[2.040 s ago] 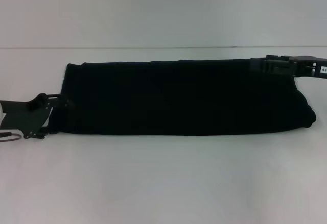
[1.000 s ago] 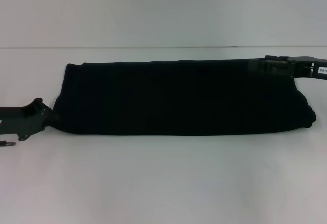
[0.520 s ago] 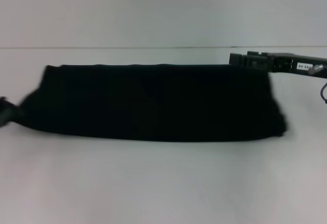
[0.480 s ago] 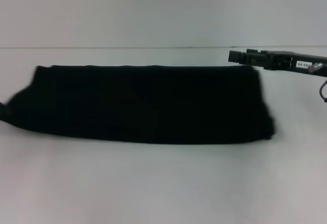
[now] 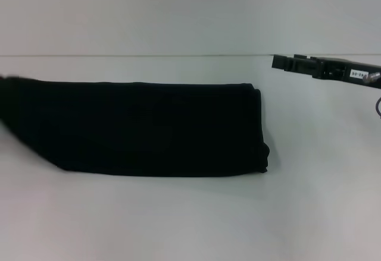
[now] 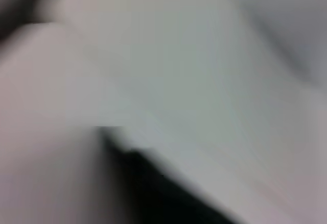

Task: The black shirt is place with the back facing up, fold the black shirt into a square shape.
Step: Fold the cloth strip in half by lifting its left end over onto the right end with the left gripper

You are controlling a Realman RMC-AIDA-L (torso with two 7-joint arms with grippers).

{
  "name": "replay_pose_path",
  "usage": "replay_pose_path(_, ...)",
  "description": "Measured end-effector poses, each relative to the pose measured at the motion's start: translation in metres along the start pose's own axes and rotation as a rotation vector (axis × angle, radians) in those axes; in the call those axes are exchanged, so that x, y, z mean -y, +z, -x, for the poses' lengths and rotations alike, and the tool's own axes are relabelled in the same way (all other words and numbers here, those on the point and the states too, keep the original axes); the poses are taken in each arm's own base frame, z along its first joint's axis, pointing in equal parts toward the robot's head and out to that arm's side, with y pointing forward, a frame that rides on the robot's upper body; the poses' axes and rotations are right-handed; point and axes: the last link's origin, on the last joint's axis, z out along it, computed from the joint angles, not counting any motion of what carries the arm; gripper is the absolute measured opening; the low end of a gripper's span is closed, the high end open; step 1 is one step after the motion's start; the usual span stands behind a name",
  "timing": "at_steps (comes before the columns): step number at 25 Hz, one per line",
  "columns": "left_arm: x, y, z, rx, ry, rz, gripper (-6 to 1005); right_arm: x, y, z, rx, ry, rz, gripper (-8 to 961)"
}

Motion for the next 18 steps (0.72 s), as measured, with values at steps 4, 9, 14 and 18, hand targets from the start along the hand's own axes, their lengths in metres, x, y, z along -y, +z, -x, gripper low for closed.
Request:
replay_pose_path(4,-0.073,0.033,-0.005,0.097,0.117,0.282,15,0.003,-0.006,-0.006,-0.002,0.007,-0.007,915)
replay_pose_path(9,-0.154,0.090,0.038,0.274,0.206,0.513,15,0.008,-0.022,-0.012,0.015,0.008,-0.009,915)
replay_pose_path(14,-0.197,0.138,0.111,0.366,0.199,0.628,15,0.015,-0.038,-0.015,0.021,0.003,-0.028,915)
replay_pose_path(18,-0.193,0.179,0.167,0.285,0.085,0.603,27,0.018,-0.045,-0.015,0.014,-0.012,-0.031,914)
